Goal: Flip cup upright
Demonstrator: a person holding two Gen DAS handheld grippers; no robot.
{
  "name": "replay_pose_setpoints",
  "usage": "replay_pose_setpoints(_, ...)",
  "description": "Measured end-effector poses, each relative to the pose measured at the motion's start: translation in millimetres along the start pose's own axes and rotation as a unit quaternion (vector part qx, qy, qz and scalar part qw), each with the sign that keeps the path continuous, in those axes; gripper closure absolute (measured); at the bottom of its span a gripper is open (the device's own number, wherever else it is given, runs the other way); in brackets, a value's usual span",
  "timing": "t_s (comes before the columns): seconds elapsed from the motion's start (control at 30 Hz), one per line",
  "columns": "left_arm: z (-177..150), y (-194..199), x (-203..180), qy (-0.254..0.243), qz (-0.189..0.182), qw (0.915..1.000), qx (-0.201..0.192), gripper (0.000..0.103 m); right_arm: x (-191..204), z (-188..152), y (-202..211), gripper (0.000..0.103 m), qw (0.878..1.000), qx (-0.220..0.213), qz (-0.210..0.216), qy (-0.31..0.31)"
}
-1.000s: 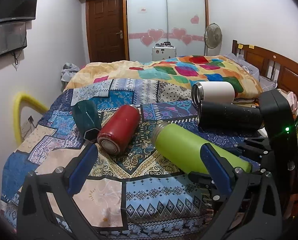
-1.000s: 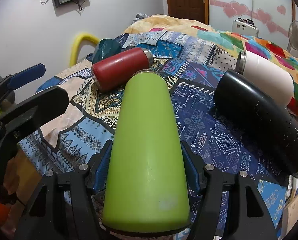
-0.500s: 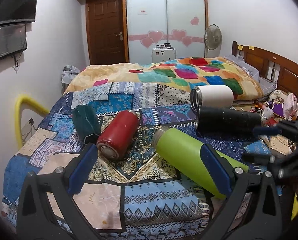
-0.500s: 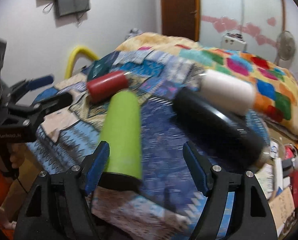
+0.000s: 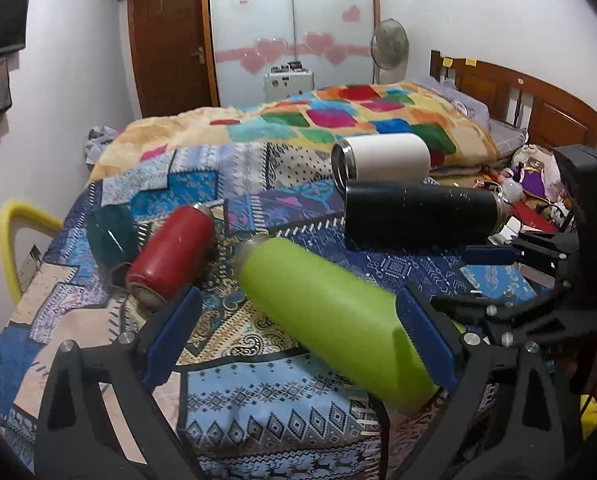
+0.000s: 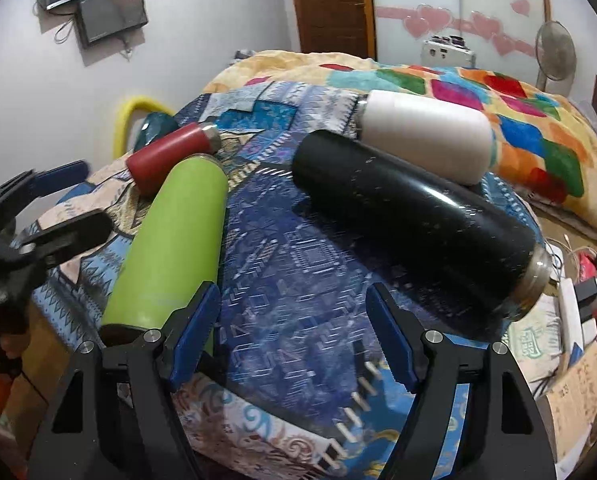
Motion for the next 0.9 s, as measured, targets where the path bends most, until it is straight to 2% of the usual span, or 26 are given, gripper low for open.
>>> replay_pose_setpoints(0.13, -4.2, -10.4, 0.0, -0.001, -0.005, 0.9997, 0.022, 0.004, 19.7, -3.7, -7.4, 0.03, 0.999, 0.003, 0.013, 0.03)
replay_pose_setpoints(0.27, -15.4, -27.5, 12.3, 0.004, 0.008, 0.9981, 0.061, 0.003, 36.2, -4.9, -12.4, 0.03, 0.999, -0.003, 0.032, 0.038)
replay_pose_setpoints(0.37, -18.0, -33.5, 30.7, 0.04, 0.007, 0.9961, 0.078, 0.003, 41.5, -3.0, -13.7, 0.03, 0.998, -0.012, 0.047, 0.032)
replay_pose_setpoints(0.53, -16.6, -34.5, 40.0, 0.063, -0.005, 0.9938, 0.091, 0.016, 41.9, -2.9, -19.1, 0.03, 0.998, -0.014, 0.046, 0.028)
replay_pose_setpoints(0.7, -6.0, -41.2, 23.1, 0.03, -0.012, 0.9942, 0.102, 0.035, 19.5, -5.6, -12.2, 0.03, 1.0, -0.019, 0.018, 0.001)
replay_pose_setpoints(0.8, 0.6, -47.7, 7.9, -0.004, -0.017, 0.9938, 0.11, 0.04, 1.3, -5.3, 0.5, 0.03, 0.999, -0.032, -0.009, -0.018)
replay_pose_setpoints(0.9, 5.2, -57.2, -7.9, -0.049, -0.008, 0.9903, 0.13, 0.04, -12.3, -1.8, 17.1, 0.03, 0.998, -0.054, -0.025, -0.036)
Point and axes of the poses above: each gripper's, at about its wrist camera, not at the fingertips, and y roughly against the way its jaws point, x to its left, z to its top, the point moved 5 cm from there along -y, roughly the way its jaws point, and after that the axes turned 14 degrees about y, right-handed, at the moved point
